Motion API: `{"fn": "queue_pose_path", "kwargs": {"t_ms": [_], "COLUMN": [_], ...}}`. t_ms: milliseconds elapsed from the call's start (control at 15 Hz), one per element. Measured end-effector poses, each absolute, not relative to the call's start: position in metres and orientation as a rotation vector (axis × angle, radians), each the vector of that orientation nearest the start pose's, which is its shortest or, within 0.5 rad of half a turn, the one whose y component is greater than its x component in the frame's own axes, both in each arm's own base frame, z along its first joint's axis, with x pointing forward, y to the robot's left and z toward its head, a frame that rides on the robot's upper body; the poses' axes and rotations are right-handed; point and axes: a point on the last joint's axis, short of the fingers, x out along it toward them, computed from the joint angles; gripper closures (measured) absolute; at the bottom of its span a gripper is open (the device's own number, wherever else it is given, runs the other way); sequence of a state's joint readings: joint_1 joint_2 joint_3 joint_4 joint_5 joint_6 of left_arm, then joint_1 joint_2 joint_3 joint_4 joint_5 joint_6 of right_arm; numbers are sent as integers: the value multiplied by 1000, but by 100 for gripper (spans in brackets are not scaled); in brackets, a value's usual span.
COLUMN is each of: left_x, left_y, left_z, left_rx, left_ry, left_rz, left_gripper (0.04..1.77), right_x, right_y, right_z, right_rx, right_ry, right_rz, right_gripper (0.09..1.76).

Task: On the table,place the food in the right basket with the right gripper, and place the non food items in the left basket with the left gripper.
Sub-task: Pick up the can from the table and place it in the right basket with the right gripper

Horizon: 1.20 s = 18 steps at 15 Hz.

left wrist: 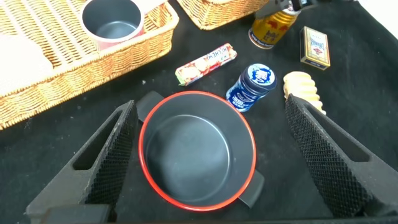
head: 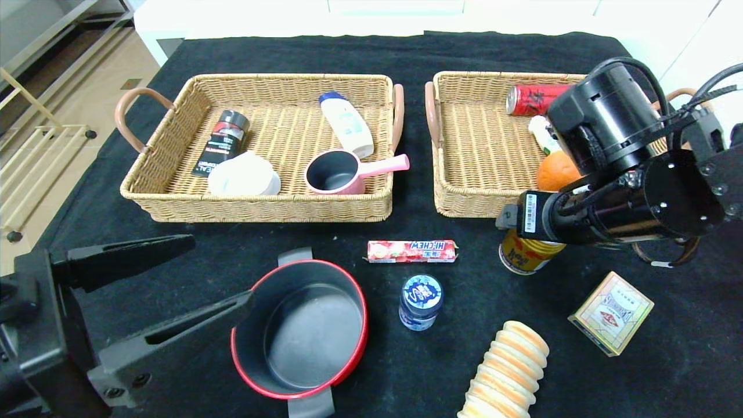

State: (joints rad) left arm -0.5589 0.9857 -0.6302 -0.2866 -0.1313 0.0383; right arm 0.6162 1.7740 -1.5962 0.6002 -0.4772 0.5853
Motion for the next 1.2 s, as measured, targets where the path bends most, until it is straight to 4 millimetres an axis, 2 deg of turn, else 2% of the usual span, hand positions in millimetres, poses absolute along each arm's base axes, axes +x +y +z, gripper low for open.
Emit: {"fn": "queue_pose_path", "kwargs": {"t_ms": [600, 800, 1200], "left_x": [105, 105, 105], "left_y": [-69, -69, -68], "left_z": [254, 253, 252], "left_rx": [51, 50, 52], "left_ry": [52, 52, 54], "left_rz": [-690, -689, -686], "left_gripper": [9, 9, 9], "right_x": [276, 276, 276], "right_y": [176, 176, 176], "right_z": [257, 256, 254], "right_rx": [147, 147, 144], "right_ry": [690, 693, 697], "right_rz": [-91, -89, -91], "right_gripper": [14, 61, 65]}}
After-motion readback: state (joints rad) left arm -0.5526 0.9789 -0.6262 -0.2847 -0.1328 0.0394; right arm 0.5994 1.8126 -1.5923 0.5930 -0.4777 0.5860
